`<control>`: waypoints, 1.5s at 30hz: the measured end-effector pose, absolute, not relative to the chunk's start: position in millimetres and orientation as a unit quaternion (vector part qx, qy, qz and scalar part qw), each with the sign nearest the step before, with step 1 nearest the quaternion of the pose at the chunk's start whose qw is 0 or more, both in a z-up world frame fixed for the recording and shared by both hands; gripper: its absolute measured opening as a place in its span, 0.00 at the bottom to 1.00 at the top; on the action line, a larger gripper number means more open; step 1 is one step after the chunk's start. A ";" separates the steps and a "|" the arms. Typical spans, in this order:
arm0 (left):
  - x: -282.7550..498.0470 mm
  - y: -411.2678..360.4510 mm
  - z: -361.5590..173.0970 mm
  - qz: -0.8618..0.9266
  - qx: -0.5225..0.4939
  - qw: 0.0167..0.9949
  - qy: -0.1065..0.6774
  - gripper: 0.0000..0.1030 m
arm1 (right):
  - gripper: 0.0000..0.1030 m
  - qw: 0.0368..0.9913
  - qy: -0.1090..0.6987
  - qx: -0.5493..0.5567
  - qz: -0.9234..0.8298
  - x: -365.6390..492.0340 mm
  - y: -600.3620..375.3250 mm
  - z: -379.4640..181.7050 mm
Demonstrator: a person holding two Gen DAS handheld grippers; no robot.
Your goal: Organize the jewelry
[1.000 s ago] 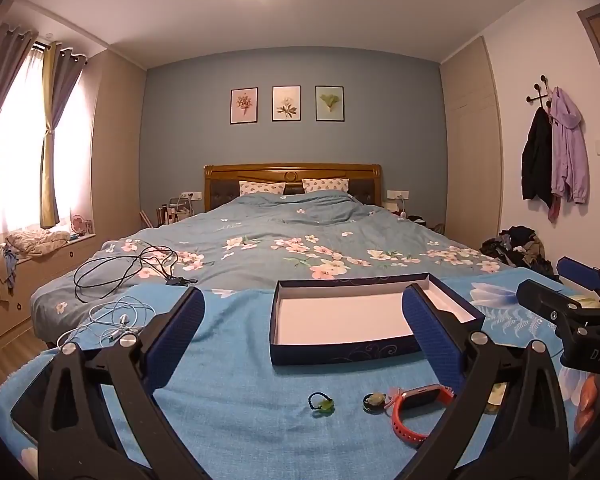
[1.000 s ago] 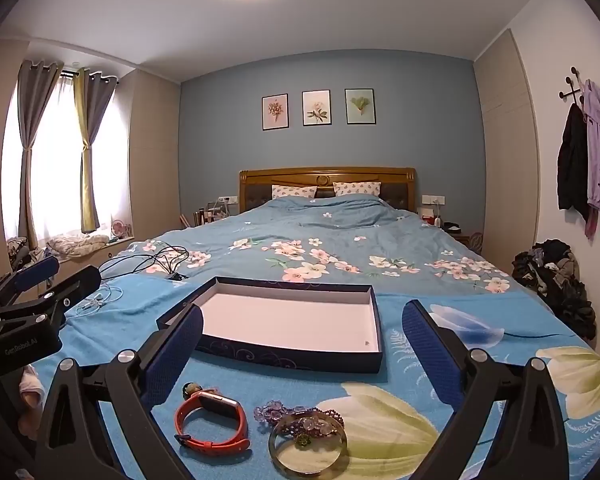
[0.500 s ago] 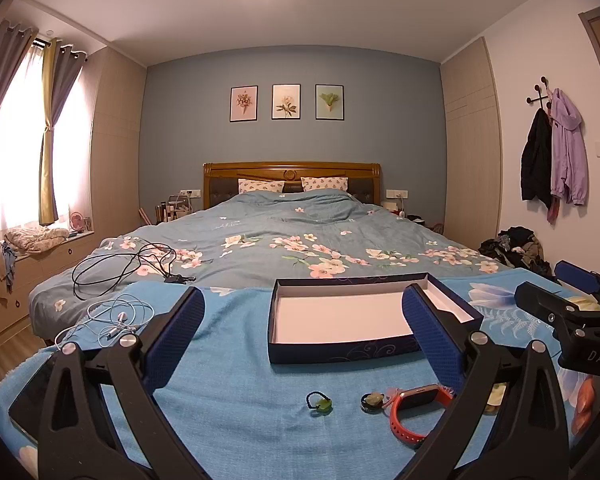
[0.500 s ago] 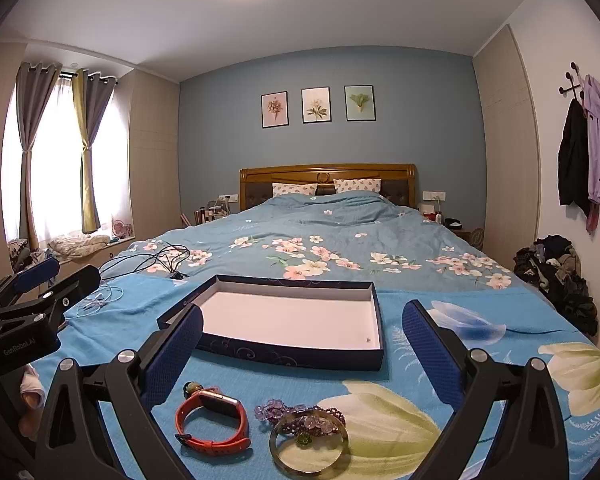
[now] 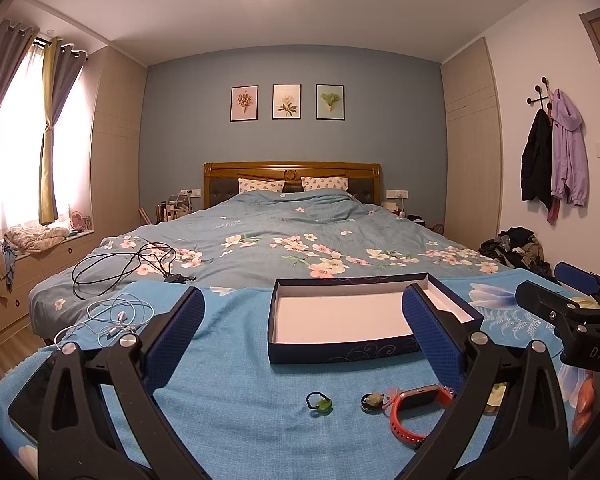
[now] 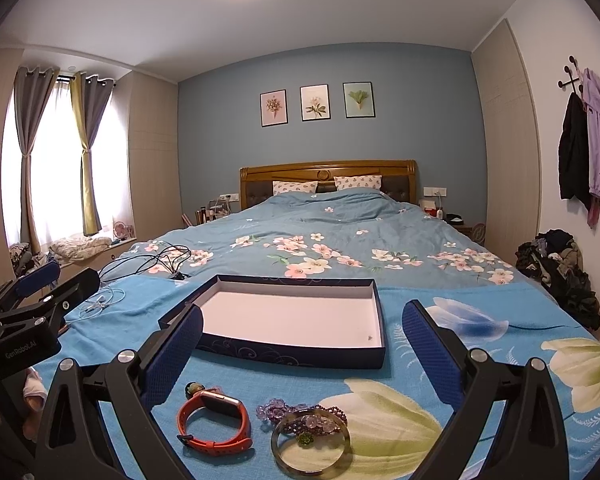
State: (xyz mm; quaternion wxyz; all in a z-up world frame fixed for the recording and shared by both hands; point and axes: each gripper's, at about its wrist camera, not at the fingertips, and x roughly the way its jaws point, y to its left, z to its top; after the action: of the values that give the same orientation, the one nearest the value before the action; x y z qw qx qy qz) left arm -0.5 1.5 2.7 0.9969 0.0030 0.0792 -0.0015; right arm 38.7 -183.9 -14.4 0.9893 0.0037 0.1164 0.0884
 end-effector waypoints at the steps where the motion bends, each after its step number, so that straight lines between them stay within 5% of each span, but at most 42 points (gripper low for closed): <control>1: -0.5 1.1 2.8 -0.001 0.003 0.997 0.078 0.94 | 0.93 0.989 0.117 0.005 0.089 39.6 -184.3 -14.3; 45: -0.6 -4.1 2.9 -0.008 0.006 0.997 0.080 0.94 | 0.93 0.989 0.117 0.011 0.087 40.3 -187.3 -14.4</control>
State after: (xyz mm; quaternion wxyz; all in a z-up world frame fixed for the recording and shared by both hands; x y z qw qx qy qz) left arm -0.6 -4.1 2.9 0.9968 0.0055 0.0799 -0.0077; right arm 40.3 -187.3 -14.4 0.9892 0.0112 0.1171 0.0875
